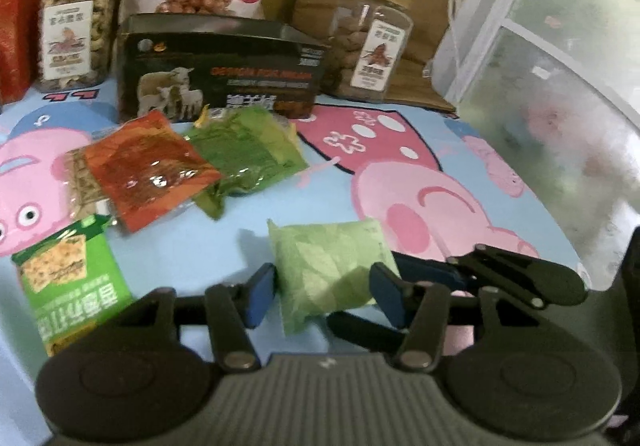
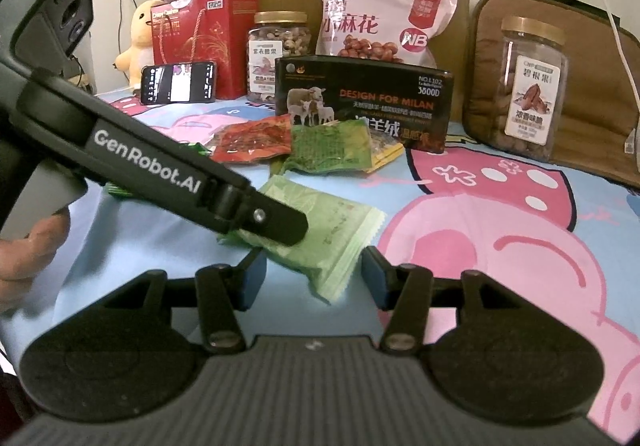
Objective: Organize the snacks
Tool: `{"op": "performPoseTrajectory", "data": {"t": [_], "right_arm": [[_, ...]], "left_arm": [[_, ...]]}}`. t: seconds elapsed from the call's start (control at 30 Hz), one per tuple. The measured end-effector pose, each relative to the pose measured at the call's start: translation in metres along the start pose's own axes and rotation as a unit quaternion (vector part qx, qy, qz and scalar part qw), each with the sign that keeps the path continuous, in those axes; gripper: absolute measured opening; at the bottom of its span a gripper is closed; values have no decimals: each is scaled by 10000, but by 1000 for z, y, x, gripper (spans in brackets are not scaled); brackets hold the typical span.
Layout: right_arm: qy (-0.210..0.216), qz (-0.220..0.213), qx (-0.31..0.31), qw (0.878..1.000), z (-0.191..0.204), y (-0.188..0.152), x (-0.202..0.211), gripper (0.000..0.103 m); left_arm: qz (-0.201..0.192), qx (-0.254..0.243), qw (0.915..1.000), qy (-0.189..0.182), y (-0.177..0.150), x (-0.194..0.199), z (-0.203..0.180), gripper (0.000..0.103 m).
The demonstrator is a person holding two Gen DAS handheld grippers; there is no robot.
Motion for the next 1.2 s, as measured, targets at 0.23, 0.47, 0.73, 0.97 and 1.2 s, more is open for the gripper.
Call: {"op": "performPoseTrajectory", "data": {"t": [0.23, 0.47, 0.73, 0.97, 1.2], "right_arm": [[54, -35, -52, 10000, 0, 0, 0, 55], [71, -5, -6, 10000, 1, 1, -2, 57], [48, -6, 1, 10000, 2, 0, -1, 57], [24, -8, 17, 10000, 2, 0, -2, 57], [-44, -25, 84, 10000, 6, 0, -1, 55]], "left_arm": [[-12, -50, 9999, -151, 1, -2, -2, 52], [-58, 60, 9999, -143, -4, 1, -4, 50], [-62, 99, 9999, -90, -5, 2, -5, 50], [-63, 56, 9999, -82, -5, 2, -4, 50], [-60, 26, 10000, -61, -6, 2, -6, 50]]}}
Point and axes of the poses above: each gripper's, at about its wrist camera, not at the fingertips, and x roughly against the way its jaws point, z to its left, y to its top, the point moved 7 cm from there along -x, roughly the way its jaws point, and after that the axes turned 13 degrees about z, right-handed, at the moved point
